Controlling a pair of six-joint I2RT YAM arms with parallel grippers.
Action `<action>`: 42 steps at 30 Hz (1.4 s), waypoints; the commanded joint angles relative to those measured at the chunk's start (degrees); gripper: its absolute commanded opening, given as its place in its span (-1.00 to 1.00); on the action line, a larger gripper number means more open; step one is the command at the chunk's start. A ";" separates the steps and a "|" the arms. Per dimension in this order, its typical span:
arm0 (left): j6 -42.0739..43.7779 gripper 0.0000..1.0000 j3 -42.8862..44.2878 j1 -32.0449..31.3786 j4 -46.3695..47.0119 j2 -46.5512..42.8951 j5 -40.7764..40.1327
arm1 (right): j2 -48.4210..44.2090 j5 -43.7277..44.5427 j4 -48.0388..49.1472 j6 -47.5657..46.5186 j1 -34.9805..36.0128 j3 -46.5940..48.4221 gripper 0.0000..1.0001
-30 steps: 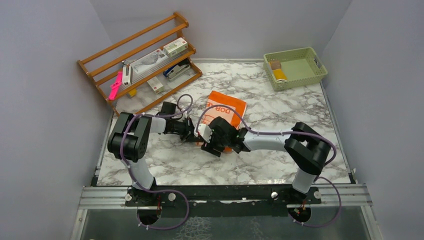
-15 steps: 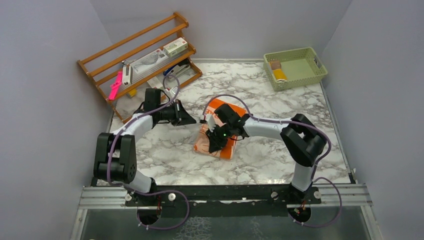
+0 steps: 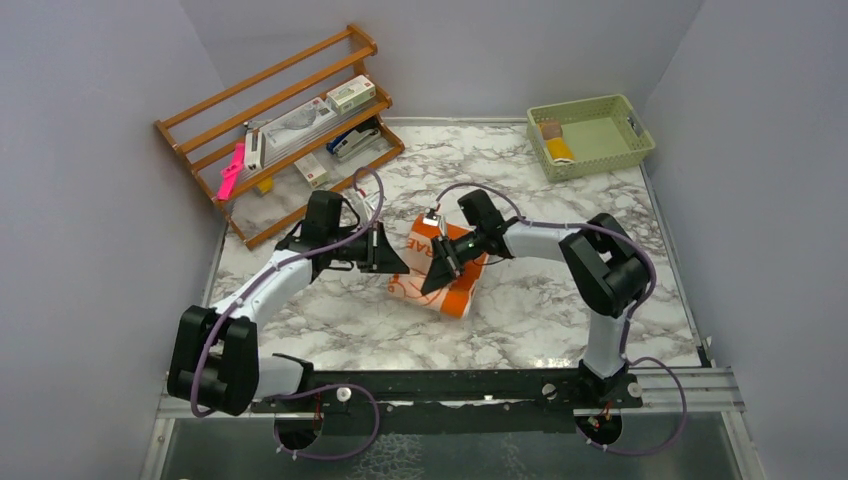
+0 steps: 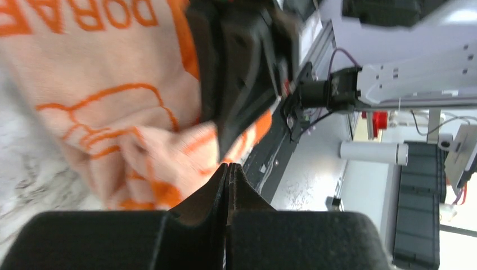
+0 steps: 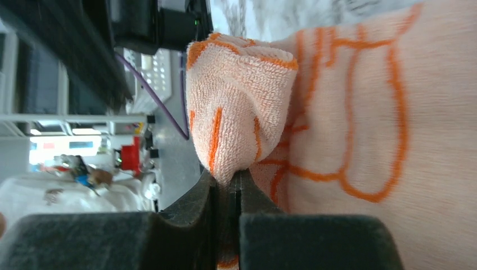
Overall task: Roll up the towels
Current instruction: Roll the towel at the center of the board.
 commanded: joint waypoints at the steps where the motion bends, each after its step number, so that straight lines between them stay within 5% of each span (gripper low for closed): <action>1: -1.66 -1.00 -1.63 -3.76 3.60 1.58 -3.61 | 6.17 -9.13 5.69 6.95 -3.81 3.29 -0.99; 13: -7.17 -1.00 -2.31 -5.49 12.84 16.48 -9.27 | 12.55 -10.37 3.36 5.38 -4.25 8.71 -0.99; 18: -8.28 -1.00 -4.21 -6.75 15.14 21.01 -13.05 | 12.25 -4.97 -6.78 -3.89 -4.17 11.06 -0.92; 22: -7.93 -1.00 -5.28 -7.36 15.36 23.39 -14.57 | 4.68 13.15 -15.40 -13.44 -3.34 13.44 -0.22; 24: -7.93 -1.00 -5.40 -7.41 15.33 23.60 -14.94 | -1.37 24.23 -13.94 -14.83 -3.33 12.18 0.38; 29: -7.39 -1.00 -4.40 -7.51 14.10 25.71 -15.07 | -22.81 50.07 7.30 -15.56 -3.23 -2.76 0.99; 32: -7.04 -1.00 -3.89 -7.52 13.53 25.54 -15.28 | -29.53 57.52 32.02 -5.25 -5.75 -17.35 1.00; 33: -6.98 -1.00 -3.63 -7.53 13.35 25.66 -15.33 | -27.58 49.16 31.29 -4.47 -8.26 -16.22 0.96; 34: -6.86 -1.00 -3.25 -7.49 12.96 25.82 -15.29 | -23.95 40.83 25.25 -7.45 -9.44 -10.93 0.70; 36: -6.62 -1.00 -2.53 -7.53 11.89 25.85 -15.03 | -18.38 38.71 8.14 -16.58 -6.99 -1.37 0.22; 39: -6.62 -1.00 -2.41 -7.53 11.22 25.14 -15.11 | -23.71 52.27 9.90 -31.24 4.14 -7.38 0.23; 42: -6.61 -1.00 -2.22 -7.53 10.73 25.47 -14.78 | -28.69 48.29 12.36 -38.13 6.81 -13.01 0.28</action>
